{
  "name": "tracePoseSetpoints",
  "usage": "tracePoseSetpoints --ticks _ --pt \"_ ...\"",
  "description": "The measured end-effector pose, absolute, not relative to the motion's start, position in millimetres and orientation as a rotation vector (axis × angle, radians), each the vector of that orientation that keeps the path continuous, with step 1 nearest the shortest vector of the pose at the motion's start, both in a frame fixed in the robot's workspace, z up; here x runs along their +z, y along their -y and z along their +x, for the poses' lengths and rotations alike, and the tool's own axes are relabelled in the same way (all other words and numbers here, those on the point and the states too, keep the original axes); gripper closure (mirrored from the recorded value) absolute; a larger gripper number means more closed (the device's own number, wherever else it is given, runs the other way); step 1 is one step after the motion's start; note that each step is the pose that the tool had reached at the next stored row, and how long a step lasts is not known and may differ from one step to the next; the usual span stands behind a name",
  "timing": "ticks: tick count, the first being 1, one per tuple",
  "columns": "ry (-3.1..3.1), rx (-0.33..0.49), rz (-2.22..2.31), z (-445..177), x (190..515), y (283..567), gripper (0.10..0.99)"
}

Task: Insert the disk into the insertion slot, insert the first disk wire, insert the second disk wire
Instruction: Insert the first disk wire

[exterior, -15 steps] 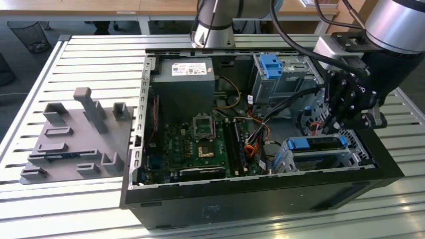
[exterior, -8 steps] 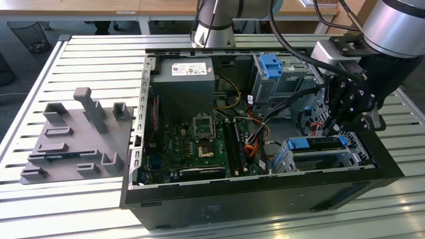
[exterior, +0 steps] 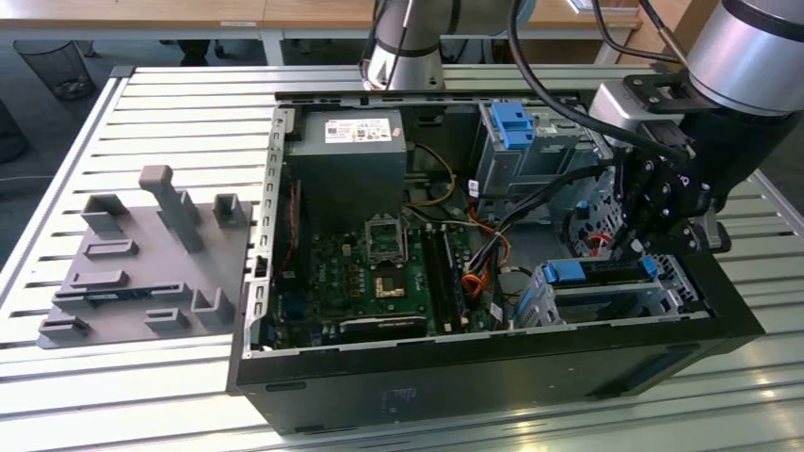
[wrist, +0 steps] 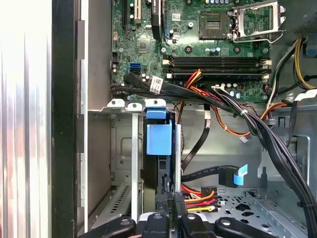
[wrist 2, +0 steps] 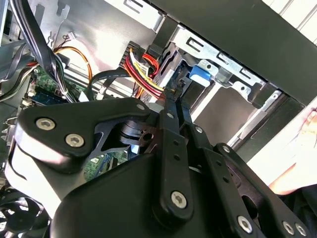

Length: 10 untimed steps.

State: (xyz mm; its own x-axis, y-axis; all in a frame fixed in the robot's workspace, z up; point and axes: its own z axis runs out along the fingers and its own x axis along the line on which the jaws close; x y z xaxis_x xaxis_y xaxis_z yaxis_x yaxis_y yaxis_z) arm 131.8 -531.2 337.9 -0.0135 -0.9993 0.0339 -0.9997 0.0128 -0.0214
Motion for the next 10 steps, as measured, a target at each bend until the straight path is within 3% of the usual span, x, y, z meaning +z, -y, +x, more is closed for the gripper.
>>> tracePoseSetpoints --ticks 10 --pt "2.229 0.061 2.200 131.8 335.8 532.0 0.922"
